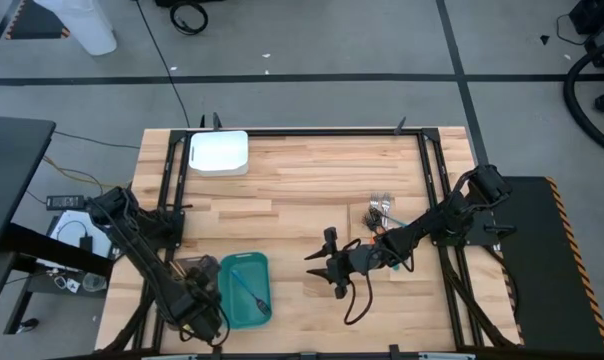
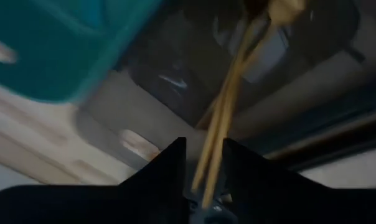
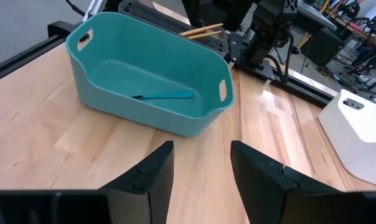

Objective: Sort silverware by color (type)
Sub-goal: Put the blue fork into the green bin

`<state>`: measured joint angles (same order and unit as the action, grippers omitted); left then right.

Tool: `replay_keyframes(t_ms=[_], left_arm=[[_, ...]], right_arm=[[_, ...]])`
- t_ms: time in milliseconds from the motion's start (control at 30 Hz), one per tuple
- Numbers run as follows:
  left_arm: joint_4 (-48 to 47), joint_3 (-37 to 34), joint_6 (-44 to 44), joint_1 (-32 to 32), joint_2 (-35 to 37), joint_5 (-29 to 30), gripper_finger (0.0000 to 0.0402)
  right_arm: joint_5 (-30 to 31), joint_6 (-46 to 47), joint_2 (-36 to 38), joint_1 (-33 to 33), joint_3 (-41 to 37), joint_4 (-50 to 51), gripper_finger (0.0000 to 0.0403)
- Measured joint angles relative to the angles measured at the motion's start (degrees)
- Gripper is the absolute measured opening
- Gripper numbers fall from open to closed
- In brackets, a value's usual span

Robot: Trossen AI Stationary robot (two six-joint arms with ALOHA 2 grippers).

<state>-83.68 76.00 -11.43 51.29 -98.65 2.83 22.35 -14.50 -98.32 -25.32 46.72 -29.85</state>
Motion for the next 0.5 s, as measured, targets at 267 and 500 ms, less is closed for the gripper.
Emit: replay_keyframes(t_ms=[267, 500], left_arm=[[3.9, 7.11, -1.82, 0.0, 0.04, 21.16, 0.0103], [14.97, 7.04, -1.0, -0.13, 0.04, 25.66, 0.0103]], right_arm=[[0.75, 3.18, 0.11, 0.0, 0.0, 3.91, 0.0168], [0.69, 4.97, 2.43, 0.2, 0.01, 16.2, 0.0165]])
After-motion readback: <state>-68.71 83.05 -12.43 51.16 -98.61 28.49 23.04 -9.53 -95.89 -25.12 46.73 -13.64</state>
